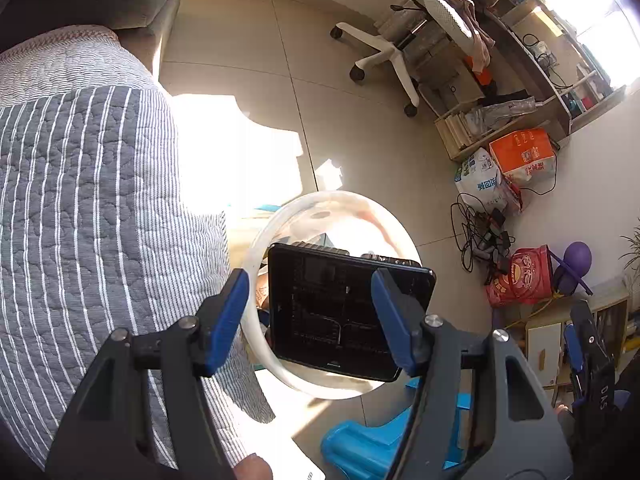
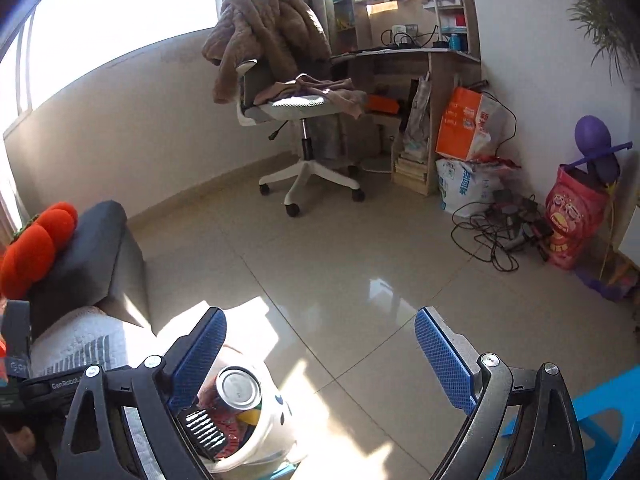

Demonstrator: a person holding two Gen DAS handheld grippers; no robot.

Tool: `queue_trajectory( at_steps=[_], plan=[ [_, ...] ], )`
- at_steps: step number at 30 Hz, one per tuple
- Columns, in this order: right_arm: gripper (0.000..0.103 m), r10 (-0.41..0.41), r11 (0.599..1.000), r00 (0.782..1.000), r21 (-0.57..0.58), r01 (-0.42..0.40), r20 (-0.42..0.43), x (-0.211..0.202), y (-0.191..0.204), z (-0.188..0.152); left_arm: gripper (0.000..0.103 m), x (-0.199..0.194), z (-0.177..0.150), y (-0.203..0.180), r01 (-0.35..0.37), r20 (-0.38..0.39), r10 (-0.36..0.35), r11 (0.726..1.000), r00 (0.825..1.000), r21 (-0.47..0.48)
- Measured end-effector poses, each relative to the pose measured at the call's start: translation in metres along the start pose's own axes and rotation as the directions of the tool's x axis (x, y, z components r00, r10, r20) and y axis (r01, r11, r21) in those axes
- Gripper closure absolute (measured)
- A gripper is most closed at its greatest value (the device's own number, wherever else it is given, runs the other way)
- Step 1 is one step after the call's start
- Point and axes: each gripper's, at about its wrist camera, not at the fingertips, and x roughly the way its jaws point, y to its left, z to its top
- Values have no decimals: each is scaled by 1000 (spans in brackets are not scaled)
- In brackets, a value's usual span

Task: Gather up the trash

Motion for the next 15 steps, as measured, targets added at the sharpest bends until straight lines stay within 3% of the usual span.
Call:
queue_trajectory(
  at_steps=[6, 10, 13, 14, 15],
  plan=[
    [7, 14, 998, 999, -56, -11, 52, -15, 25, -1, 34, -47, -14, 23, -91, 107, 84, 994, 991, 62],
    [7, 35, 994, 989, -111, -20, 140, -38, 49, -2, 33, -92, -27, 26, -177, 234, 142, 975, 962, 133],
    [4, 50, 988, 974, -155, -16, 219, -60, 69, -4, 29, -136, -44, 19, -237, 374, 151, 952, 915, 194],
    [1, 49, 988, 970, -157, -12, 237, -68, 74, -5, 21, -154, -53, 15, -271, 440, 157, 940, 884, 208],
    [0, 54, 988, 966, -150, -16, 254, -77, 79, -6, 16, -172, -64, 11, -308, 515, 161, 927, 842, 213]
  ],
)
